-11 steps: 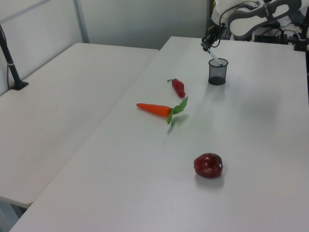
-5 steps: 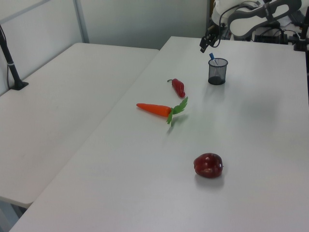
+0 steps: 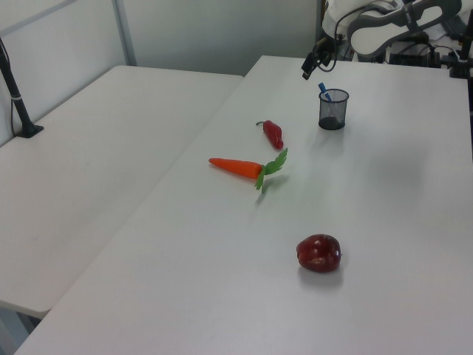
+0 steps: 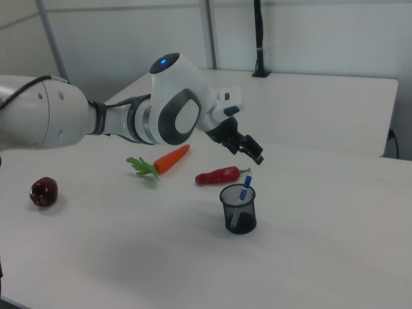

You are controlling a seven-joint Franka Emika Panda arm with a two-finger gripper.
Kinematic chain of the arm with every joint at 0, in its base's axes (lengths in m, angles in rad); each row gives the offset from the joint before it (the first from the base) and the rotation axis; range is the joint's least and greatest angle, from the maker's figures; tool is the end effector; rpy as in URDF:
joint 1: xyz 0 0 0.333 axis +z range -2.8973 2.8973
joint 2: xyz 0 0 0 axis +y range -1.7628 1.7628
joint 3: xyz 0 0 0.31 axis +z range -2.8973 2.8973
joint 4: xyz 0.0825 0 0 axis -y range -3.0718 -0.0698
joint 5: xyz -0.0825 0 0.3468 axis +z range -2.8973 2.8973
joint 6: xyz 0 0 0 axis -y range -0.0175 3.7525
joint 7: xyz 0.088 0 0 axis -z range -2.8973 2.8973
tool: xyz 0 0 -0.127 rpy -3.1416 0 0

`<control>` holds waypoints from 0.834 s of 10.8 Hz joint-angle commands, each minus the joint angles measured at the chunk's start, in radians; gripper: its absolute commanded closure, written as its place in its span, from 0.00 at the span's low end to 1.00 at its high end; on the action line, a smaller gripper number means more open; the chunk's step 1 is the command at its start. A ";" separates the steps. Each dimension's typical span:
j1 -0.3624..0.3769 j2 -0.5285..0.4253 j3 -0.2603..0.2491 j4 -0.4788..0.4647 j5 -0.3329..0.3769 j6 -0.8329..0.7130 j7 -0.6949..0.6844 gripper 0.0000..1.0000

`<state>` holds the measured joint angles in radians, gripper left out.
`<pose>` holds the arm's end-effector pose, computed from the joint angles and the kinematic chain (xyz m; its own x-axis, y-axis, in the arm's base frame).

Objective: Place marker

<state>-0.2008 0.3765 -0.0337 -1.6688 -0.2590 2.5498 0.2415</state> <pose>0.6576 -0.1535 0.4373 0.8381 -0.2172 0.5004 -0.3175 -0.9401 0.1237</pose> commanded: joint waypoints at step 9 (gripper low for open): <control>0.297 -0.258 0.044 0.044 0.128 -0.674 -0.158 0.00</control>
<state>0.0537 0.2182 0.0266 -1.5989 -0.2279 2.0394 0.2266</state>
